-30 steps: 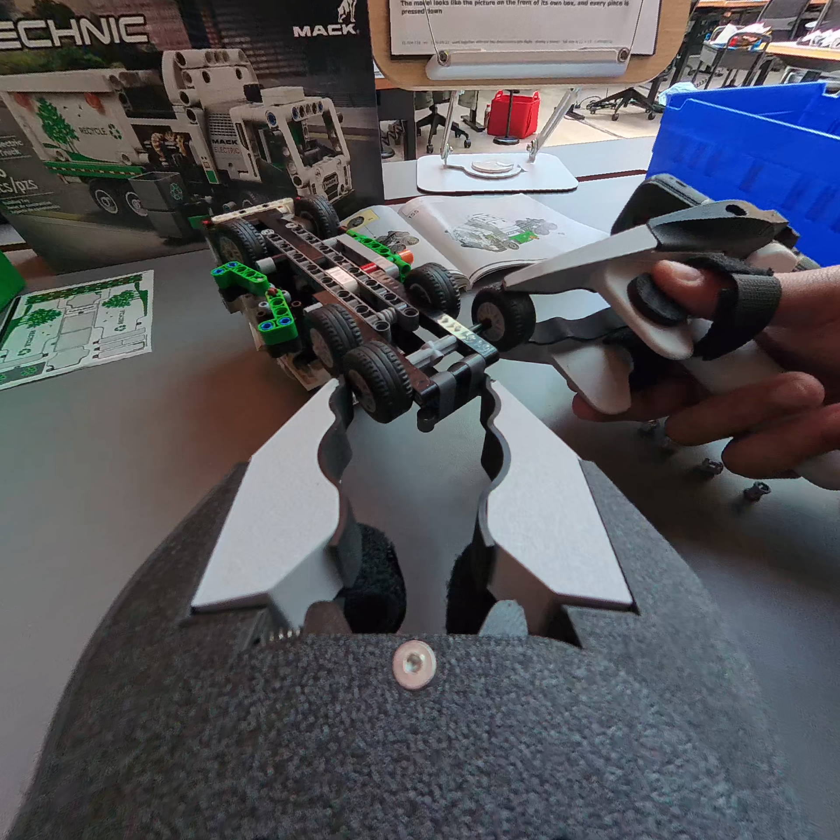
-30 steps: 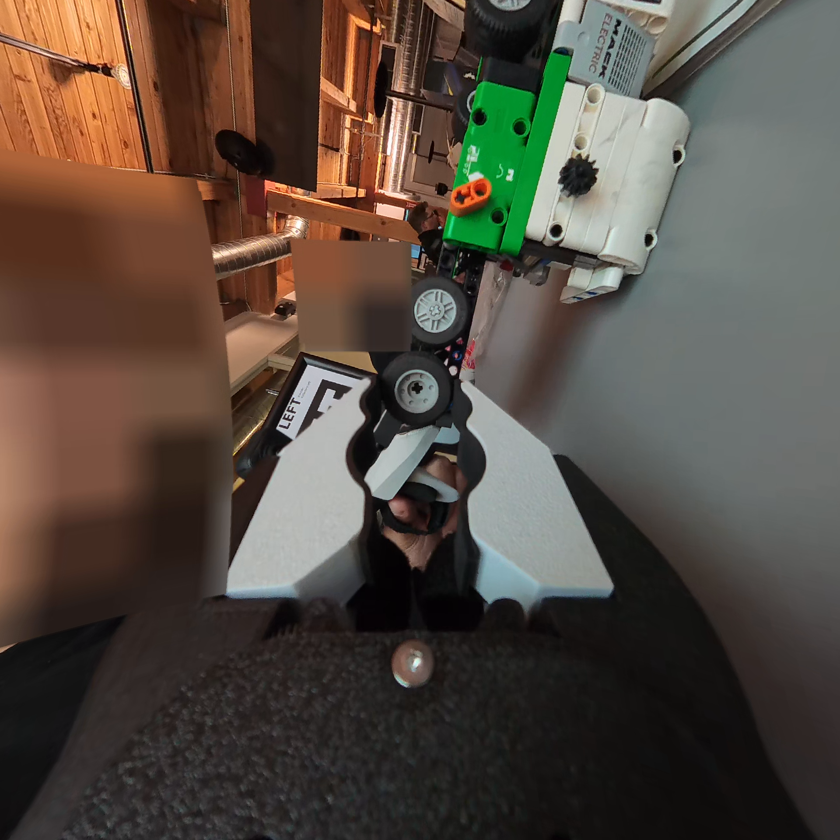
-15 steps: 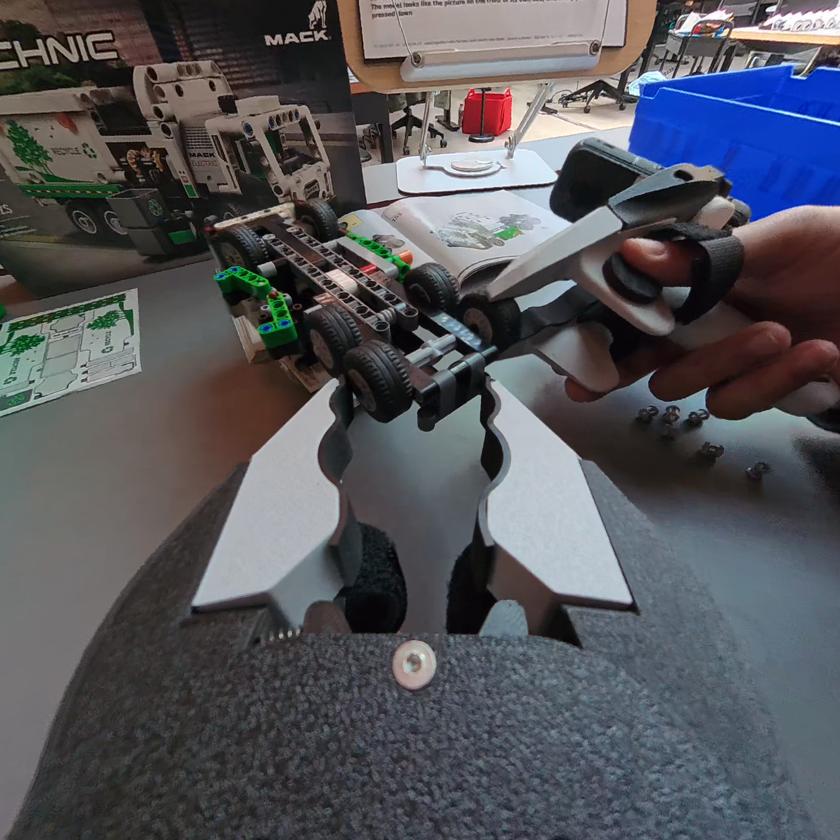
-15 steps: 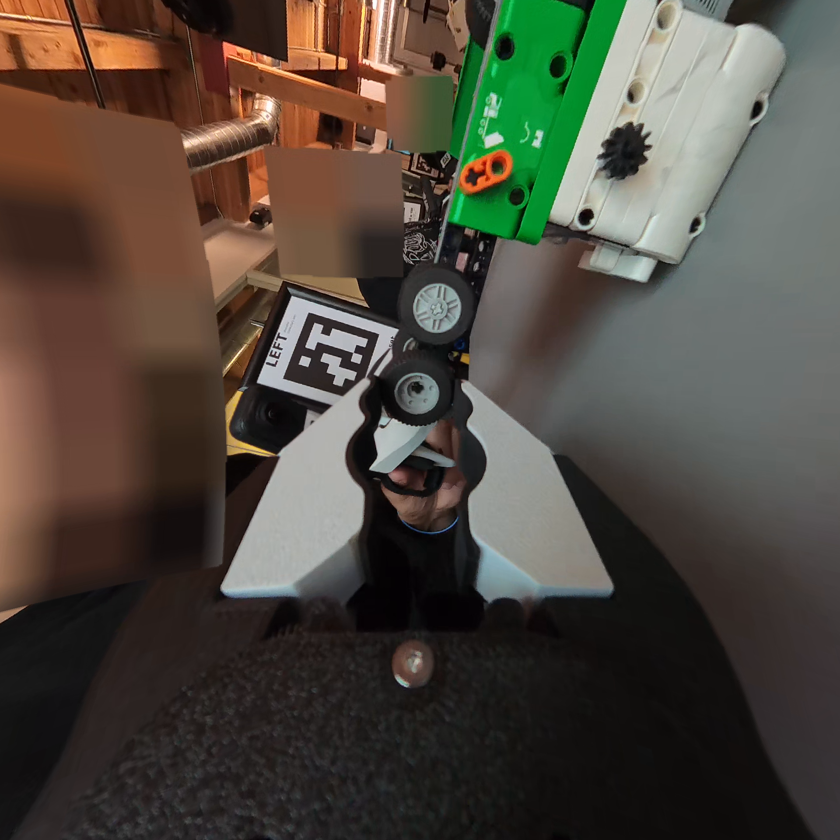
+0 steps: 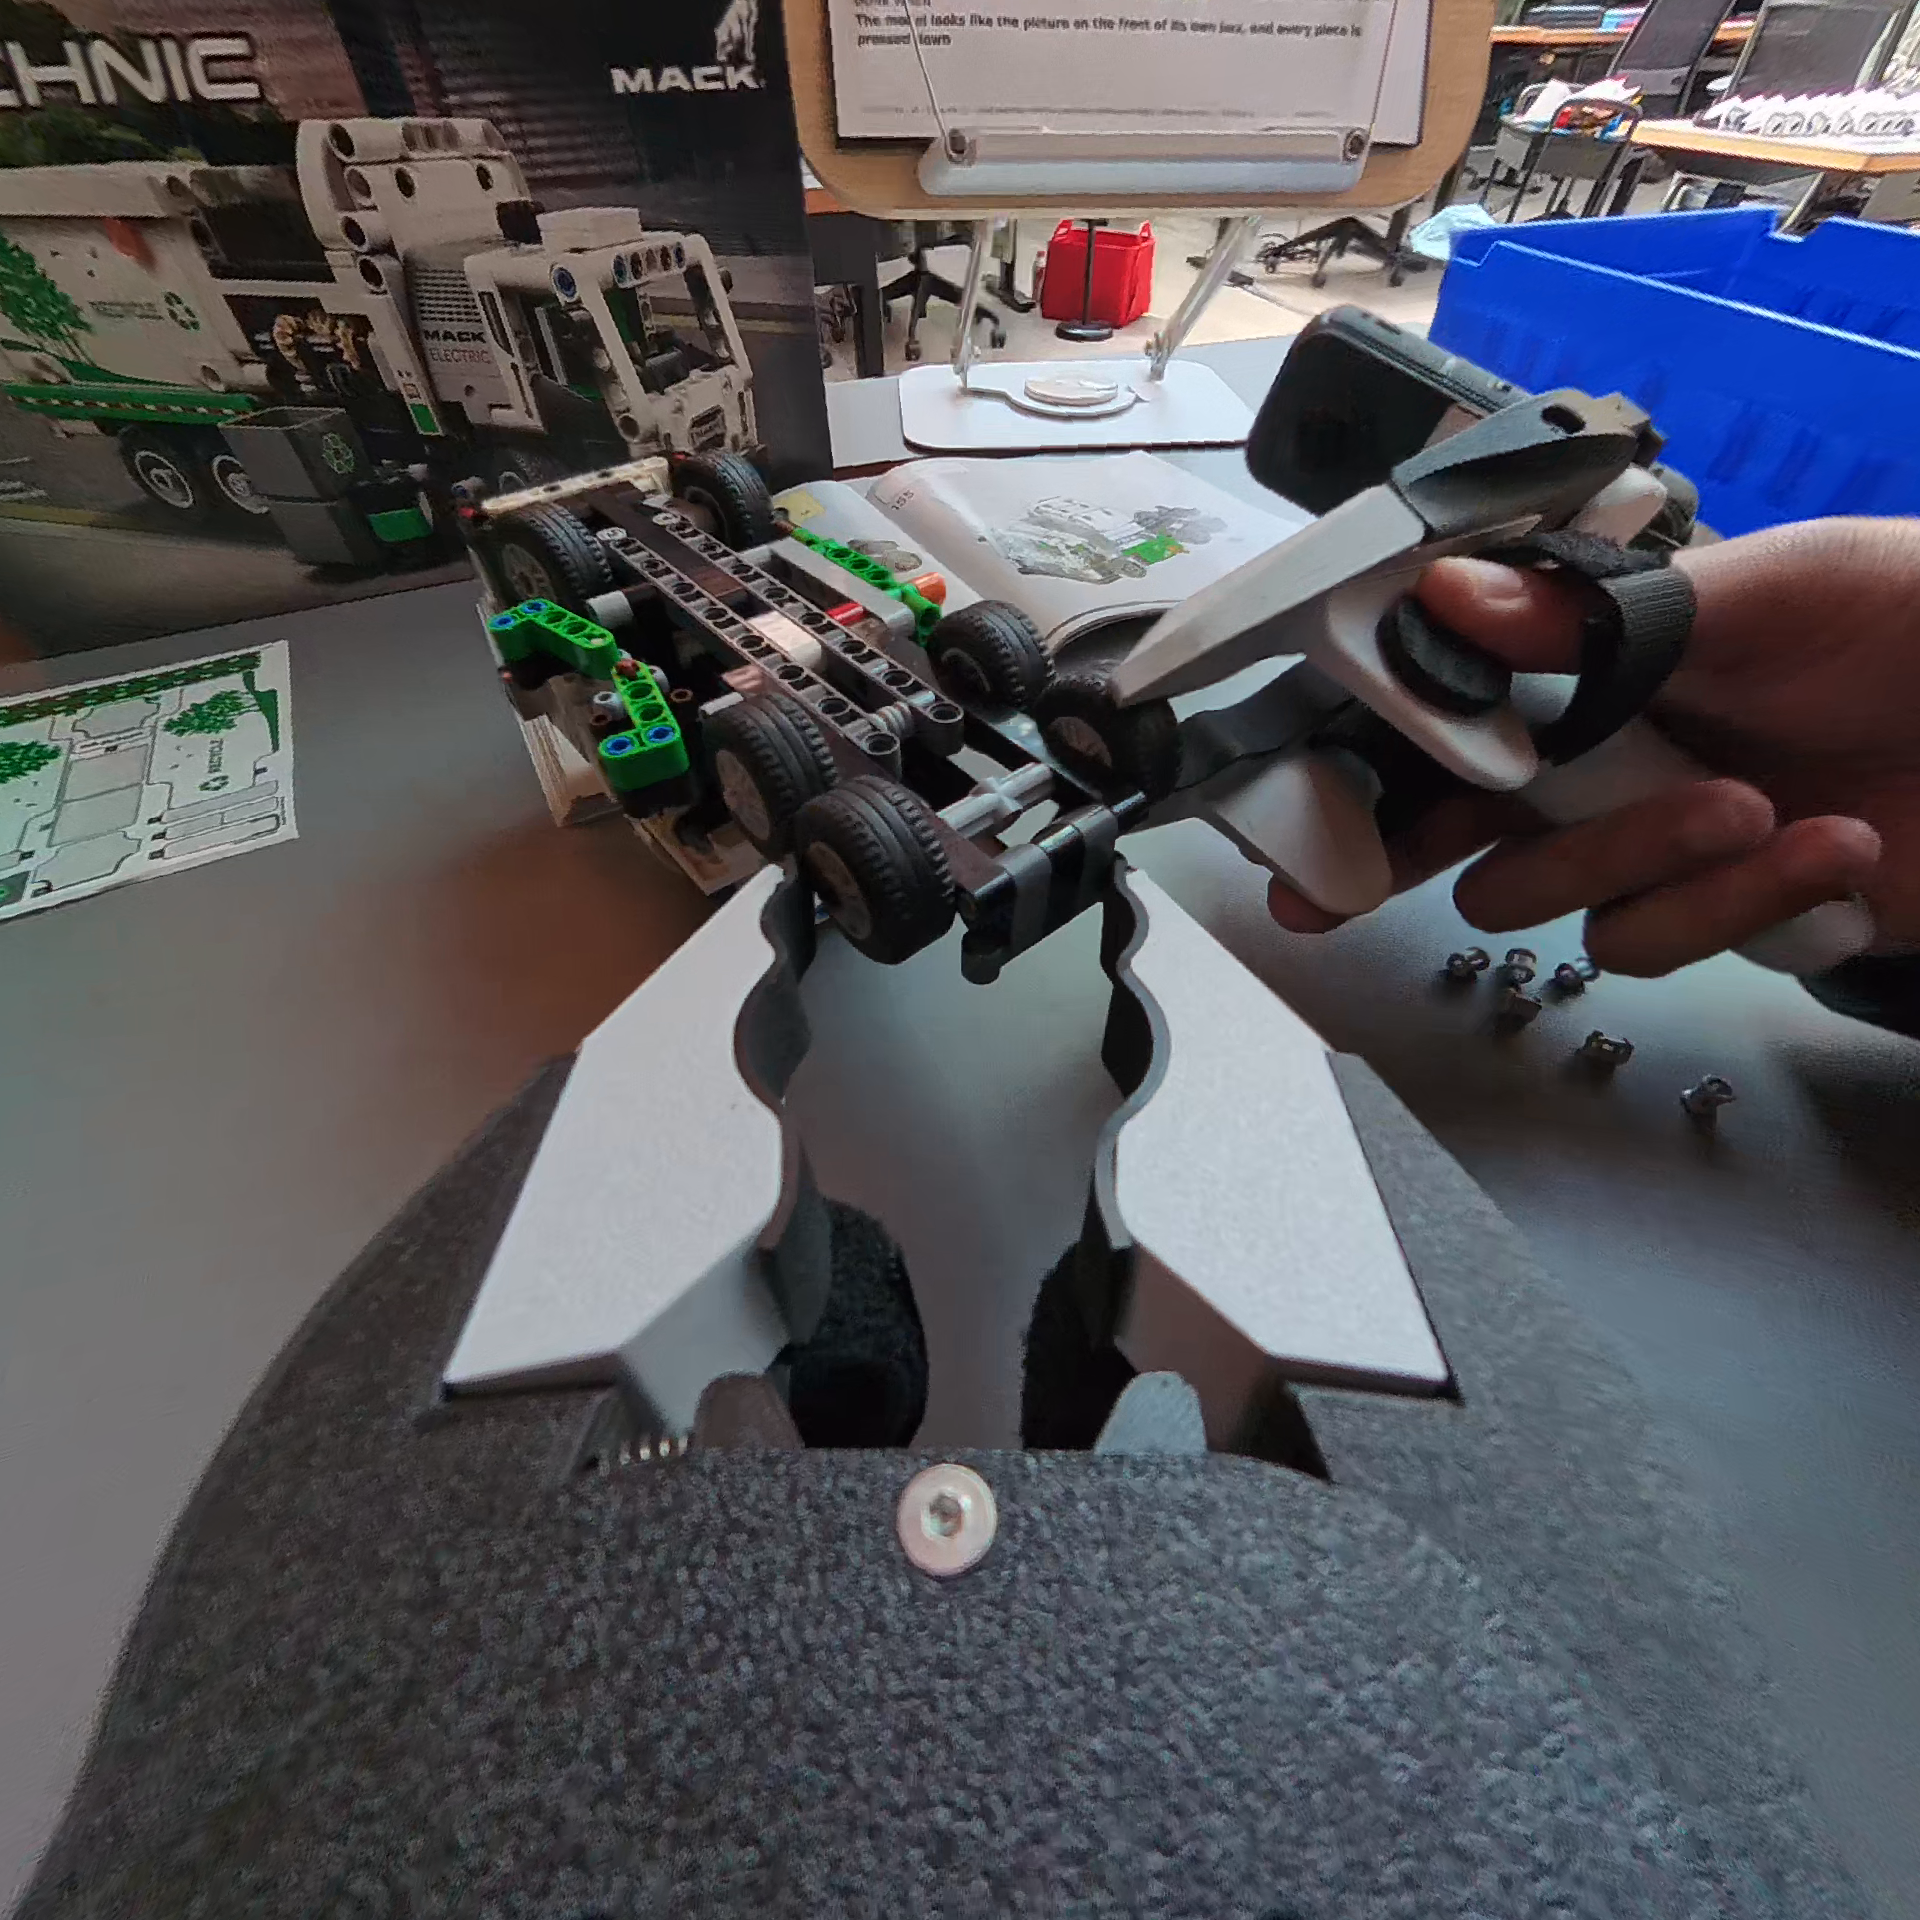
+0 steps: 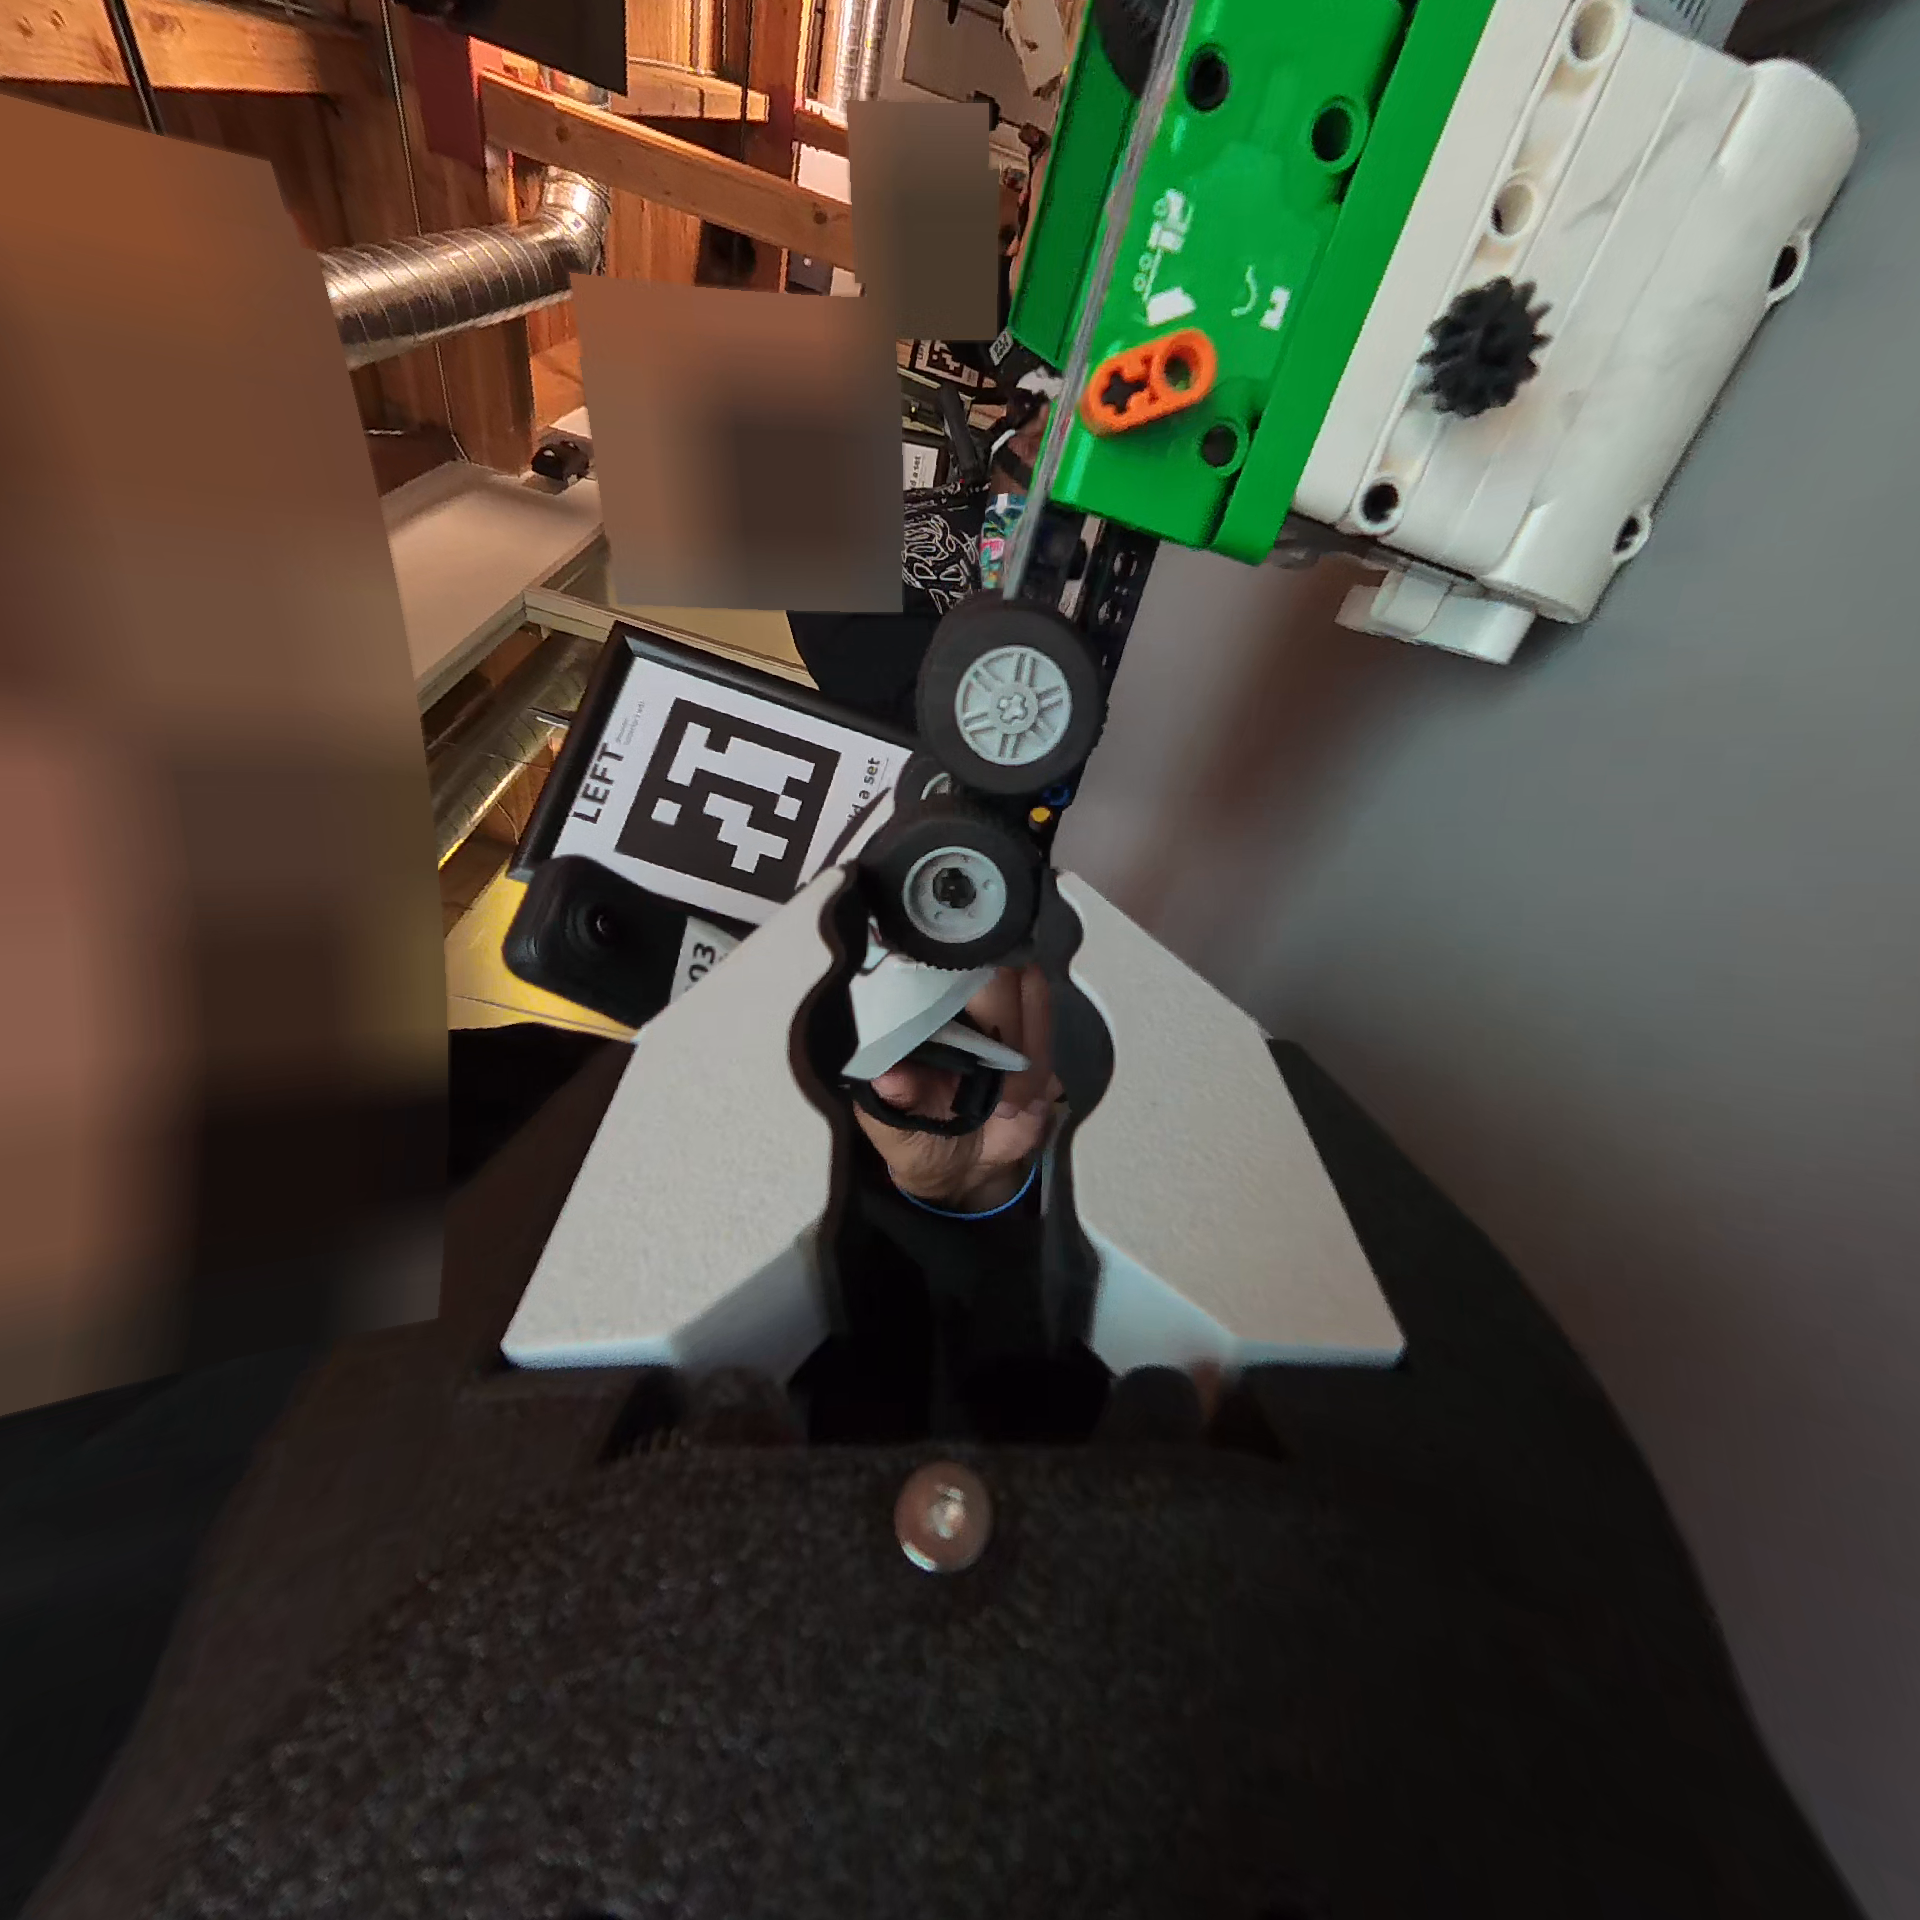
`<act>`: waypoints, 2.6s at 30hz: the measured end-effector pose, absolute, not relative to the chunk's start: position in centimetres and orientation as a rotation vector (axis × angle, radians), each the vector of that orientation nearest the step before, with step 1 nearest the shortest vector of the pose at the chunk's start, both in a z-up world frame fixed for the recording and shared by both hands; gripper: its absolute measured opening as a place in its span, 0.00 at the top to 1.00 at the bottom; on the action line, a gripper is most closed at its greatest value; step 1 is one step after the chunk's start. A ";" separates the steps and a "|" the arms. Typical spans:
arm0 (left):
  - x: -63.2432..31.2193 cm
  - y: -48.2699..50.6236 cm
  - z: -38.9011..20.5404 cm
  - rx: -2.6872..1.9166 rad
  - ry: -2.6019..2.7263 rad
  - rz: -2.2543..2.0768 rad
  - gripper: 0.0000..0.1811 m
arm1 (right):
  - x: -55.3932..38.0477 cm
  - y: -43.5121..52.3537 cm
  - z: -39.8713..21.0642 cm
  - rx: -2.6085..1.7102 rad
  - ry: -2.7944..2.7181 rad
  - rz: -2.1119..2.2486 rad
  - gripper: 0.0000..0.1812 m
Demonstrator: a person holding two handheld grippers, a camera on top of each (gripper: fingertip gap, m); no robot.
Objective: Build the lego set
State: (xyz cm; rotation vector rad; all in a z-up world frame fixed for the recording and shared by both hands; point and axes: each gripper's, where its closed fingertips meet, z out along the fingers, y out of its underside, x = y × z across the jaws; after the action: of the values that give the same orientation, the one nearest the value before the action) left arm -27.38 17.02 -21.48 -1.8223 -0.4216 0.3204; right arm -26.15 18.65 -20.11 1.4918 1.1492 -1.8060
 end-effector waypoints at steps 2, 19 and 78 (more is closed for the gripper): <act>-27.3 16.9 -21.5 -1.826 -0.402 0.312 0.70 | -25.6 18.7 -20.0 1.483 1.241 -1.796 0.78; -25.2 13.9 -21.9 -1.879 -0.307 0.480 0.76 | -16.2 26.4 -27.4 1.326 2.661 -1.426 0.89; -27.5 16.1 -21.4 -1.833 -0.254 0.236 0.73 | -25.6 20.5 -20.6 0.936 3.041 -1.730 0.97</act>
State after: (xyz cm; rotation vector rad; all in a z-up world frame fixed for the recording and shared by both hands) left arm -27.47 16.12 -21.36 -1.8327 -0.2537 0.2358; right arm -25.55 20.47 -20.61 0.9357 3.0408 -1.7302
